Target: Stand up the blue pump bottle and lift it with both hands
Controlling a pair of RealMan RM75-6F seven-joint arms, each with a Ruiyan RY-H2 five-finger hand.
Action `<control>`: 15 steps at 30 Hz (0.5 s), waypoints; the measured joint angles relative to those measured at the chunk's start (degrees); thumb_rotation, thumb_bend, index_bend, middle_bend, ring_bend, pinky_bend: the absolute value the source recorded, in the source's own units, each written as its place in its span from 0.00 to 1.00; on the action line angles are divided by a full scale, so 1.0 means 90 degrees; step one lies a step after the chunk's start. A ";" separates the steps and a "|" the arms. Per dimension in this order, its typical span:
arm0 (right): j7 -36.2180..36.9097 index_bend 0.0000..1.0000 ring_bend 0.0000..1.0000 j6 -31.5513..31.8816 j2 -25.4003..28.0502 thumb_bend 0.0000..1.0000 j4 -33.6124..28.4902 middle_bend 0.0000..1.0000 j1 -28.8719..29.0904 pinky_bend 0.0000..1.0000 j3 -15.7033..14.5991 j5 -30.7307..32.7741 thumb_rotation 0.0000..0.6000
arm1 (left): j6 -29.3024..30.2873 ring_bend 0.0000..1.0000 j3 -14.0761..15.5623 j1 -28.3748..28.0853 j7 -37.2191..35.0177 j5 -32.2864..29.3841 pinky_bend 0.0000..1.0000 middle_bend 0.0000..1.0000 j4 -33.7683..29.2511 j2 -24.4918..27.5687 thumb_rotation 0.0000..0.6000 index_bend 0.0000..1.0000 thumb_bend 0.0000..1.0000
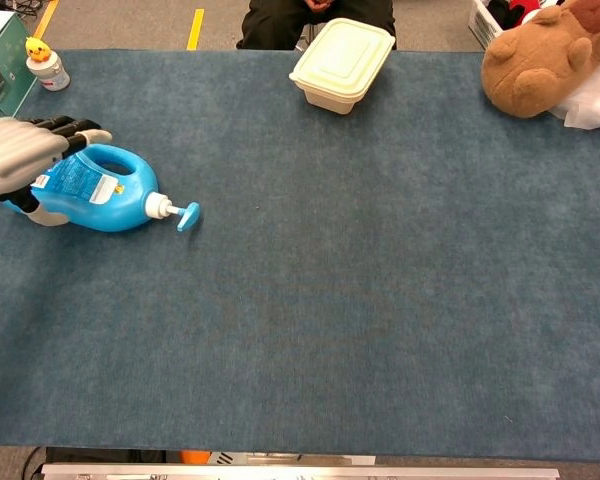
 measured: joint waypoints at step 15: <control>0.0432 0.13 0.27 -0.0057 -0.0080 0.02 0.0396 0.27 -0.0020 0.28 -0.0007 0.0074 1.00 | 0.0037 0.00 -0.0357 -0.0295 0.0266 -0.0482 0.14 0.00 -0.0041 -0.0945 1.00 0.35 0.17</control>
